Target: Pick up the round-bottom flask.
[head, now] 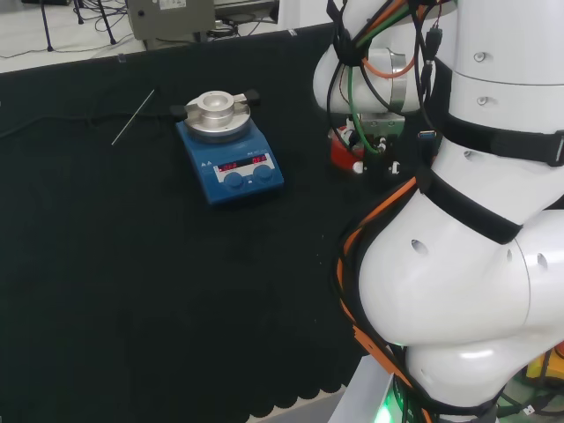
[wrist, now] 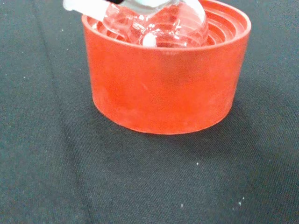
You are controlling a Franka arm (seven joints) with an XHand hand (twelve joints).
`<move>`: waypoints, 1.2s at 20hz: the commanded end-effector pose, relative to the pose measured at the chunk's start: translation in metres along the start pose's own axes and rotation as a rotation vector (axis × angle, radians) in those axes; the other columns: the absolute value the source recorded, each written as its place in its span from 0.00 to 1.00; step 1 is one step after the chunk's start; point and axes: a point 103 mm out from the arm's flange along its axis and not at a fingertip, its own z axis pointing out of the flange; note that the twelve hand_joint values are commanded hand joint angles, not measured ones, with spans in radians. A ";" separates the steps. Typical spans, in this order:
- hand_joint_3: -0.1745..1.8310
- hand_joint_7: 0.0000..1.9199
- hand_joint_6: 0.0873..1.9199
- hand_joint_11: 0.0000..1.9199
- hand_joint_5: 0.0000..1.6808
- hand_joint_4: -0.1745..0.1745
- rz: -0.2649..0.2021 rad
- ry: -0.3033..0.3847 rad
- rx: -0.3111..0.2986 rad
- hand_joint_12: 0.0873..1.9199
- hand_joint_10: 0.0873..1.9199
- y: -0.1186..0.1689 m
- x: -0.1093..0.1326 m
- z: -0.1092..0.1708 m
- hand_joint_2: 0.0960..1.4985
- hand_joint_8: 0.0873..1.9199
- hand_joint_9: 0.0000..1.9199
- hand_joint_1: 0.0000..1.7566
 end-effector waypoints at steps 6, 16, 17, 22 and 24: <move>0.40 0.13 0.45 0.00 0.35 0.43 -0.071 -0.009 0.082 0.71 0.30 -0.007 0.008 0.002 0.35 0.29 0.24 0.51; 0.40 0.11 0.32 0.00 0.29 0.42 -0.100 -0.029 0.075 0.70 0.31 -0.008 0.022 0.006 0.32 0.29 0.22 0.50; 0.40 0.11 0.33 0.00 0.30 0.44 -0.096 -0.030 0.073 0.70 0.31 -0.007 0.023 0.007 0.32 0.29 0.22 0.51; 0.39 0.12 0.35 0.00 0.37 0.49 -0.078 -0.036 0.065 0.71 0.31 0.000 0.026 0.011 0.34 0.29 0.23 0.53; 0.40 0.12 0.36 0.00 0.38 0.50 -0.072 -0.037 0.062 0.71 0.31 0.003 0.026 0.012 0.35 0.29 0.23 0.54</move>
